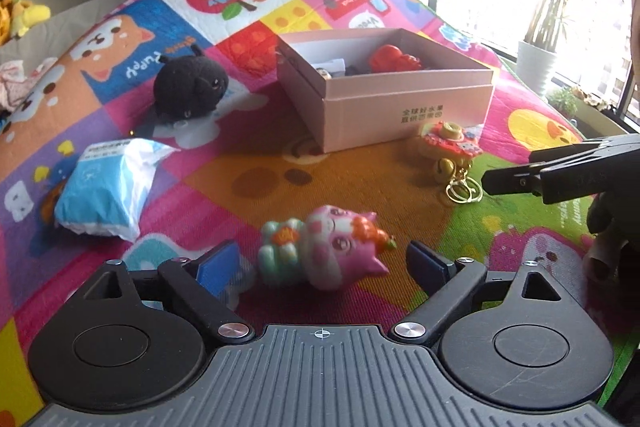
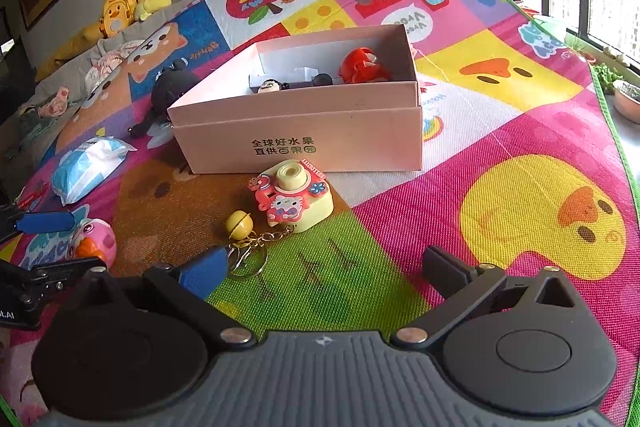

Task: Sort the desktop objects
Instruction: 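Lower the pig figure onto the mat and open the left tool, then grasp the blue wipes pack with the left tool while the right tool grasps the black plush cat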

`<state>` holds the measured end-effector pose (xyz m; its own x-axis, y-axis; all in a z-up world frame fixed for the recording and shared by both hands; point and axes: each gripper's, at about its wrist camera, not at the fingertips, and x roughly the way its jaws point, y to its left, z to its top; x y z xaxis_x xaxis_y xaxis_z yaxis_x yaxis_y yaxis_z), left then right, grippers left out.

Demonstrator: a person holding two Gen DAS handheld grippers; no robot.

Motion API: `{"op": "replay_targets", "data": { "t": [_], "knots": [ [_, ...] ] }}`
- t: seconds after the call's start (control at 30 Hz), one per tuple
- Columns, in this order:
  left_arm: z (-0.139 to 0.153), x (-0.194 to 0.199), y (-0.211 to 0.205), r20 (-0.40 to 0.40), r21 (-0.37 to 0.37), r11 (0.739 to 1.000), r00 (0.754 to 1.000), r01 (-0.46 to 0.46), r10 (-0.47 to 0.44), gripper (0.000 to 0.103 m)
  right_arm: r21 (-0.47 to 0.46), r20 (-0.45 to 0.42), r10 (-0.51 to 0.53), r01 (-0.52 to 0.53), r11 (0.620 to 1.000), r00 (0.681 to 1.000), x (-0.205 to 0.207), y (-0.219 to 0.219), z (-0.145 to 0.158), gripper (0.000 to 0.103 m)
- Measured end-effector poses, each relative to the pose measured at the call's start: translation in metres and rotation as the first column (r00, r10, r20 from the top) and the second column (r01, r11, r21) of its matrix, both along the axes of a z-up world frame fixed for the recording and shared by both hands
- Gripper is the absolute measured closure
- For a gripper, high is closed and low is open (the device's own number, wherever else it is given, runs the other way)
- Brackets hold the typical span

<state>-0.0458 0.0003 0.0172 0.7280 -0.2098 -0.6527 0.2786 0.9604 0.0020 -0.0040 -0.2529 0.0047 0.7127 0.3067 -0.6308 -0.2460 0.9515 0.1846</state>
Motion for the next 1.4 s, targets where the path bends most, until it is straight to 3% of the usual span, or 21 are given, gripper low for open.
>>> {"op": "replay_targets", "data": {
  "t": [0.13, 0.43, 0.93, 1.07, 1.13, 1.23, 1.3, 1.4],
  "knots": [
    [-0.006, -0.001, -0.003, -0.046, -0.047, 0.999, 0.999, 0.025, -0.027, 0.008, 0.0, 0.0, 0.0, 0.0, 1.0, 1.0, 0.0, 0.0, 0.0, 0.0],
    [0.005, -0.015, -0.018, -0.04, -0.141, 0.977, 0.985, 0.161, -0.168, 0.005, 0.0, 0.0, 0.0, 0.0, 1.0, 1.0, 0.0, 0.0, 0.0, 0.0],
    [0.011, -0.006, 0.005, -0.015, -0.082, 0.997, 1.0, 0.015, -0.016, 0.004, -0.019, -0.001, 0.003, -0.003, 1.0, 1.0, 0.001, 0.002, 0.0, 0.0],
    [0.017, 0.0, 0.022, 0.036, -0.069, 0.988, 0.99, -0.136, 0.138, 0.004, -0.03, -0.004, 0.008, -0.008, 1.0, 1.0, 0.001, 0.003, 0.0, 0.0],
    [0.024, 0.005, 0.035, 0.125, -0.026, 0.967, 0.958, -0.255, 0.257, 0.003, -0.043, -0.009, 0.017, -0.018, 0.999, 1.0, 0.002, 0.004, 0.0, 0.0],
    [0.025, 0.023, 0.055, 0.226, 0.069, 0.925, 0.909, -0.373, 0.349, 0.001, -0.095, -0.013, 0.026, -0.027, 0.995, 1.0, 0.001, 0.011, 0.0, 0.0],
    [0.021, 0.045, 0.071, 0.209, 0.1, 0.897, 0.891, -0.43, 0.403, 0.001, -0.161, -0.016, 0.032, -0.034, 0.986, 0.999, 0.002, 0.02, -0.001, 0.0],
    [0.012, 0.076, 0.093, 0.132, 0.088, 0.885, 0.886, -0.457, 0.444, 0.002, -0.176, -0.014, 0.036, -0.038, 0.984, 0.999, 0.001, 0.023, -0.001, 0.0]
  ]
}}
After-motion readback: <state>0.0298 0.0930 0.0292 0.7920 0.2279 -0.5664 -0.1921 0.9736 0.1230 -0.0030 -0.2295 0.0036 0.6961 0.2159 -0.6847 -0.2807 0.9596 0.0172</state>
